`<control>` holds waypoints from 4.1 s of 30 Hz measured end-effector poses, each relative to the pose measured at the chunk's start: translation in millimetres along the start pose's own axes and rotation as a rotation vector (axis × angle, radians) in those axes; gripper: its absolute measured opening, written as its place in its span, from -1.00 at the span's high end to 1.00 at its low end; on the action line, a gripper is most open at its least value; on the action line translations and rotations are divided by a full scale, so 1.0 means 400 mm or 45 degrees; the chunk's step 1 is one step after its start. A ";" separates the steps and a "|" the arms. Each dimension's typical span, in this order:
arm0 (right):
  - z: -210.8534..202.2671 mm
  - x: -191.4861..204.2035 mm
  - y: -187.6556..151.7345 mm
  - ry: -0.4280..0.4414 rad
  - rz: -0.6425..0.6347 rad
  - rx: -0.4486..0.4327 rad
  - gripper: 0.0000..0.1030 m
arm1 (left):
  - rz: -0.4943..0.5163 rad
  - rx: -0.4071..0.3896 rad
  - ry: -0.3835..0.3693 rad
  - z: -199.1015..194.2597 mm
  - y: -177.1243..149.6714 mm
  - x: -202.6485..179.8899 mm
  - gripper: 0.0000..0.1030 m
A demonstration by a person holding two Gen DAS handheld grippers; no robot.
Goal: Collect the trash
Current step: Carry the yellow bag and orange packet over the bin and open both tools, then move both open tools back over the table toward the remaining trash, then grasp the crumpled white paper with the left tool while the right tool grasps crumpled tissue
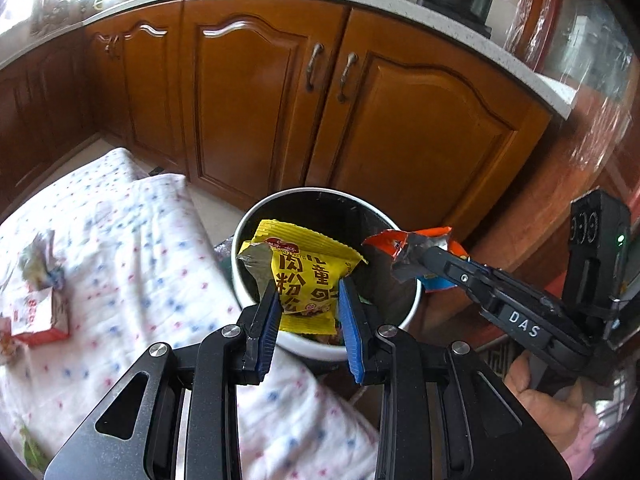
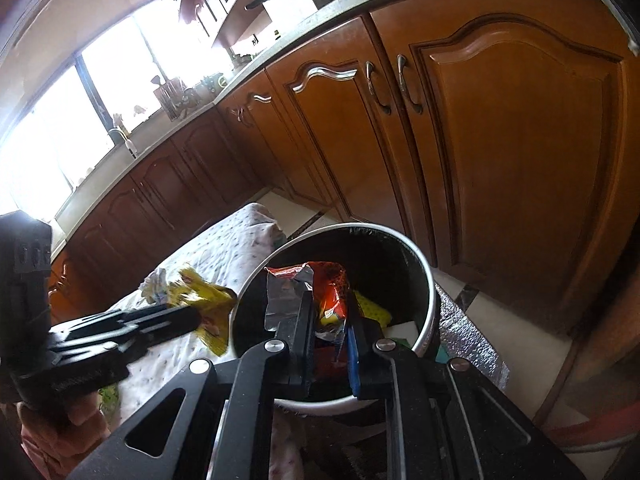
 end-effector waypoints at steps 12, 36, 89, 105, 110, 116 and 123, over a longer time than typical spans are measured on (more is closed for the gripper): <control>0.073 -0.022 0.007 -0.027 -0.040 0.101 0.69 | 0.003 0.123 0.026 0.130 0.013 -0.013 0.47; 0.027 -0.014 -0.022 0.061 0.065 0.037 -0.77 | -0.116 0.070 0.041 0.048 -0.037 0.048 -0.19; 0.215 0.566 -0.112 0.360 -0.240 0.221 -0.93 | -0.589 -0.140 0.445 -0.356 -0.364 0.617 -0.38; 0.508 0.625 -0.015 0.403 -0.088 0.354 -0.91 | -0.577 -0.050 0.480 -0.226 -0.233 0.779 -0.39; 0.570 0.655 -0.019 0.409 -0.131 0.391 -0.63 | -0.585 -0.041 0.472 -0.187 -0.222 0.810 -0.39; 0.590 0.659 -0.050 0.367 -0.192 0.426 0.62 | -0.548 -0.014 0.438 -0.154 -0.221 0.808 0.13; 0.487 0.638 -0.023 0.373 -0.217 0.307 0.71 | -0.482 -0.070 0.478 -0.194 -0.216 0.776 0.26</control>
Point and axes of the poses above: each gripper's, at about its wrist camera, not at the fingertips, and z roughly the way its jaws point, x to its left, y to its top, the point moved 1 cm from there along z, roughly the way its jaws point
